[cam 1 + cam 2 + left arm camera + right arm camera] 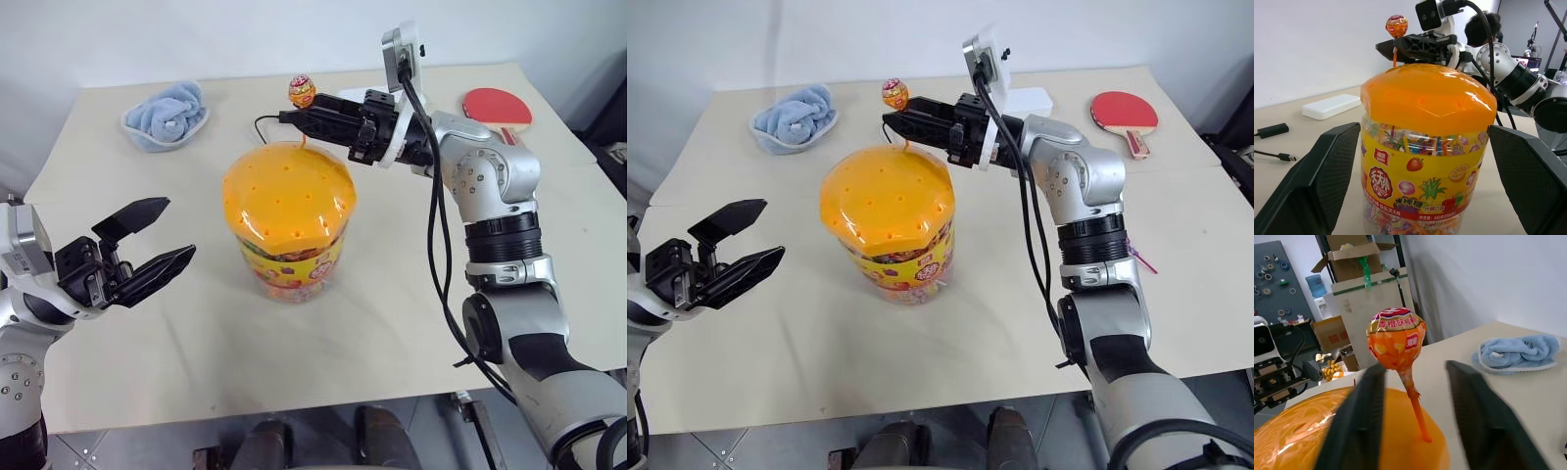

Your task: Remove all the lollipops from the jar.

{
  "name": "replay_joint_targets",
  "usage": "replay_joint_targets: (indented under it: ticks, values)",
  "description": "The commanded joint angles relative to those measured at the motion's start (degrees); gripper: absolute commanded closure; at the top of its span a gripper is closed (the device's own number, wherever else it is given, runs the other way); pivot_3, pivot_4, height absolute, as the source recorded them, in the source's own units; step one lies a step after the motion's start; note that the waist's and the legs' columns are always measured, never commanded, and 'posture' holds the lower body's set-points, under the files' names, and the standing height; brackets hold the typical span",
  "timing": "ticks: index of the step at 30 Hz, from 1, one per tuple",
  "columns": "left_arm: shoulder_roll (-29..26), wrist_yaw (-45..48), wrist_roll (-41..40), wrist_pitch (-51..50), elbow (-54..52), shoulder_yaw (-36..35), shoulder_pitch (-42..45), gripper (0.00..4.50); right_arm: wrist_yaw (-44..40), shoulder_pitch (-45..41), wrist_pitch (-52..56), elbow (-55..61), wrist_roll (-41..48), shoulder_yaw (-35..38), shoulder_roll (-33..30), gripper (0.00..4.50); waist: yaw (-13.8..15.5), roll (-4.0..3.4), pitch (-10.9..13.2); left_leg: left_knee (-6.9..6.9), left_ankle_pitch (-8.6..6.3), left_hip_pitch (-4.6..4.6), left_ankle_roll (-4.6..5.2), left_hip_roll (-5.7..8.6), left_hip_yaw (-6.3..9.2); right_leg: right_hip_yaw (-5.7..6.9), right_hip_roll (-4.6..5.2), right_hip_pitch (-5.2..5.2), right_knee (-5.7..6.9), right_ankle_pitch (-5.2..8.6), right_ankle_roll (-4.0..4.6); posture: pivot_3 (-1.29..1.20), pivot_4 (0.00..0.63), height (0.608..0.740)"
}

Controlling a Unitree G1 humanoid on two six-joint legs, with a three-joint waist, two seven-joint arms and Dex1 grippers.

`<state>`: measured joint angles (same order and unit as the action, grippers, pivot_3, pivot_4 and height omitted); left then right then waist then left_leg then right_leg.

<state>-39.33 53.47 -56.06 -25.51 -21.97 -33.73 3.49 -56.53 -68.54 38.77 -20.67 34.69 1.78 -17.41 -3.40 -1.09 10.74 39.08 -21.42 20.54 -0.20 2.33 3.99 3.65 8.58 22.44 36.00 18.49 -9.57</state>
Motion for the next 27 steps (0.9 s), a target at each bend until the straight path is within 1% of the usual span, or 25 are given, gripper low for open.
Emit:
replay_joint_targets:
  ticks: [1, 2, 3, 6, 8, 11, 12, 14, 15, 16, 17, 19, 22, 23, 25, 27]
  values:
    - [-0.6, 0.3, -1.1, 1.1, -1.2, -0.8, 0.8, 0.08, -1.3, -3.6, -0.8, 0.0, 3.7, 4.9, -0.2, 3.99, 0.0, 0.0, 0.0, 0.0, 0.0, 0.0, 0.0, 0.0, 0.0, 0.0, -0.01, 0.01, 0.0, 0.0, 0.0, 0.0, 0.15, 0.74]
    - [-0.7, 0.5, -1.1, 1.2, -0.9, -0.4, 1.4, 0.08, -1.6, -4.5, -0.8, -0.8, 5.1, 6.7, -0.5, 4.35, 0.0, 0.0, 0.0, 0.0, 0.0, 0.01, 0.0, 0.0, -0.01, 0.0, 0.0, 0.01, 0.0, 0.0, 0.0, 0.0, 0.15, 0.74]
    - [-0.7, 0.7, -1.0, 1.2, -0.5, 0.1, 2.1, 0.08, -2.0, -5.3, -1.2, -1.6, 6.4, 8.5, -0.7, 4.47, 0.0, 0.0, 0.0, 0.01, 0.0, 0.02, 0.0, 0.0, -0.01, 0.0, 0.0, 0.01, 0.0, 0.0, 0.0, 0.0, 0.15, 0.74]
    - [-0.6, 1.3, -0.6, 1.1, 0.0, 1.7, 4.0, 0.08, -2.7, -7.1, -0.8, -3.5, 8.5, 12.6, -3.1, 4.47, 0.2, 0.01, 0.0, 0.03, 0.0, 0.04, 0.0, -0.01, 0.0, 0.0, 0.0, 0.01, 0.0, 0.0, 0.0, 0.0, 0.15, 0.74]
    - [-0.8, 2.2, 0.0, 1.1, 0.2, 3.1, 5.1, 0.08, -2.9, -7.3, -2.5, -5.1, 6.9, 13.5, -6.3, 4.47, 0.4, 0.04, 0.0, 0.04, 0.0, 0.04, 0.0, 0.0, 0.03, 0.0, 0.01, -0.02, 0.0, -0.01, 0.02, 0.0, 0.15, 0.74]
    - [-2.5, 5.5, 3.5, 2.4, 0.3, 6.3, 5.9, 0.08, -5.5, -5.2, -6.3, -9.0, -3.6, 7.4, -17.0, 4.47, 0.6, 0.07, 0.0, 0.05, -0.01, 0.07, 0.01, 0.09, 0.02, 0.0, 0.01, -0.03, -0.02, -0.04, 0.07, 0.0, 0.15, 0.74]
    - [-3.9, 7.6, 5.1, 3.0, 0.1, 7.7, 5.7, 0.08, -6.7, -3.9, -6.9, -10.8, -7.6, 4.7, -22.1, 4.47, 0.8, 0.07, 0.0, 0.04, -0.01, 0.1, 0.02, 0.11, 0.03, -0.01, 0.02, -0.02, -0.04, -0.04, 0.07, 0.0, 0.15, 0.74]
    - [-5.9, 11.1, 6.7, 3.6, -0.8, 9.4, 4.6, 0.08, -7.4, -2.1, -6.0, -14.0, -12.2, 2.0, -29.0, 4.47, 1.0, 0.08, 0.0, 0.02, -0.02, 0.14, 0.04, 0.12, -0.05, -0.01, 0.02, 0.01, -0.1, -0.04, 0.07, 0.0, 0.15, 0.74]
    - [-6.8, 12.5, 6.5, 3.4, -1.5, 9.9, 4.0, 0.08, -7.3, -0.9, -5.3, -15.5, -14.2, 1.1, -31.9, 4.47, 0.9, 0.06, 0.0, 0.0, -0.02, 0.18, 0.04, 0.11, -0.1, -0.01, 0.01, 0.05, -0.15, -0.04, 0.07, 0.0, 0.15, 0.74]
    - [-7.3, 13.2, 6.1, 3.2, -2.1, 10.0, 3.6, 0.08, -7.3, -0.3, -4.8, -16.4, -15.4, 0.6, -33.5, 4.47, 0.9, 0.04, 0.0, -0.02, -0.03, 0.21, 0.05, 0.1, -0.18, -0.02, 0.01, 0.1, -0.16, -0.04, 0.07, 0.0, 0.15, 0.74]
    - [-7.7, 13.7, 5.3, 2.6, -2.5, 10.1, 3.3, 0.08, -6.8, 2.4, -5.5, -17.4, -18.3, -0.9, -36.5, 4.47, 0.9, 0.02, 0.0, -0.02, -0.03, 0.25, 0.05, 0.07, -0.26, -0.03, 0.01, 0.16, -0.18, -0.04, 0.07, 0.0, 0.15, 0.74]
    - [-8.0, 14.0, 4.5, 1.9, -2.6, 10.0, 3.2, 0.08, -5.9, 6.9, -7.8, -19.0, -22.8, -2.8, -40.3, 4.47, 0.7, 0.02, 0.0, 0.01, -0.02, 0.35, 0.04, -0.01, -0.36, -0.01, -0.01, 0.24, -0.21, -0.03, 0.08, 0.0, 0.15, 0.74]
    - [-7.7, 14.2, 4.8, 2.0, -1.5, 10.0, 3.3, 0.08, -4.8, 12.3, -11.5, -21.1, -26.7, -3.5, -43.2, 4.47, 0.3, 0.02, 0.0, 0.06, -0.02, 0.38, 0.04, -0.04, -0.69, -0.01, 0.0, 0.26, -0.26, -0.03, 0.08, 0.0, 0.15, 0.74]
    - [-7.2, 14.1, 5.3, 2.2, -0.7, 10.3, 3.4, 0.08, -4.2, 15.5, -13.2, -22.8, -28.1, -3.9, -43.8, 4.47, 0.3, 0.02, 0.0, 0.09, -0.02, 0.38, 0.04, -0.05, -0.79, -0.01, 0.0, 0.26, -0.26, -0.03, 0.08, 0.0, 0.15, 0.74]
    - [-6.7, 13.9, 5.6, 2.4, 0.0, 10.7, 3.5, 0.08, -3.7, 19.8, -15.7, -25.3, -30.1, -4.3, -44.2, 4.47, 0.4, 0.03, 0.0, 0.13, -0.02, 0.36, 0.04, -0.09, -1.0, 0.01, 0.0, 0.25, -0.26, -0.03, 0.07, 0.0, 0.15, 0.74]
    - [-6.1, 13.0, 5.1, 2.0, -0.1, 11.1, 3.9, 0.08, -1.9, 22.2, -18.0, -28.8, -31.3, -3.9, -43.5, 4.47, 0.4, 0.03, 0.0, 0.17, -0.02, 0.36, 0.04, -0.09, -1.12, 0.02, 0.01, 0.24, -0.25, -0.03, 0.07, 0.0, 0.15, 0.74]
